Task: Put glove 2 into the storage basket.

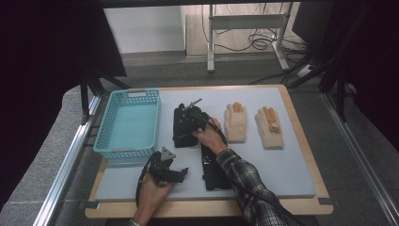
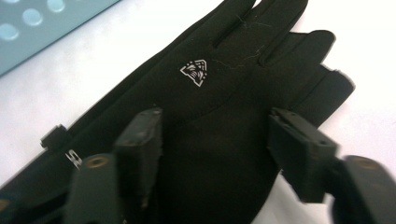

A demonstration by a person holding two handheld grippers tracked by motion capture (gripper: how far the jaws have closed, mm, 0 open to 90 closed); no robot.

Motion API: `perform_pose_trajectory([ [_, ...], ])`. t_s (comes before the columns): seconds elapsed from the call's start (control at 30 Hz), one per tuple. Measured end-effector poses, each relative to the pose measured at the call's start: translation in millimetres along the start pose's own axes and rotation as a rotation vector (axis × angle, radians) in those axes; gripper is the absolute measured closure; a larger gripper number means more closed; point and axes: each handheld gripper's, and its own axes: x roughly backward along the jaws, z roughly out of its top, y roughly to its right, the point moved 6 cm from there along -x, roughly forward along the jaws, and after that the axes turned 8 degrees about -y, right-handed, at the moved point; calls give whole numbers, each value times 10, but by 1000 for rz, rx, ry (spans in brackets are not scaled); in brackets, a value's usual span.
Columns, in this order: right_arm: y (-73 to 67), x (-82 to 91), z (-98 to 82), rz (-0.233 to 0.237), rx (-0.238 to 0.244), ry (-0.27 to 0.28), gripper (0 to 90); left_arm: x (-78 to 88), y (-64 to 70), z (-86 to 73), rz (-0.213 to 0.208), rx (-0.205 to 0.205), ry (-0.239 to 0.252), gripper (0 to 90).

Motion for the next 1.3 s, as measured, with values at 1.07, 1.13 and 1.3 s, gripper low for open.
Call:
perform_pose_trajectory([
  [1.07, -281, 1441, -542, 84, 1, 137, 763, -2, 3, 0, 2, 1, 3, 74],
  [1.13, -280, 1487, -610, 82, 1, 138, 763, -3, 4, 1, 2, 2, 5, 73],
  [1.3, -269, 1720, -1026, 84, -47, 138, 761, -2, 4, 1, 2, 2, 4, 73],
])
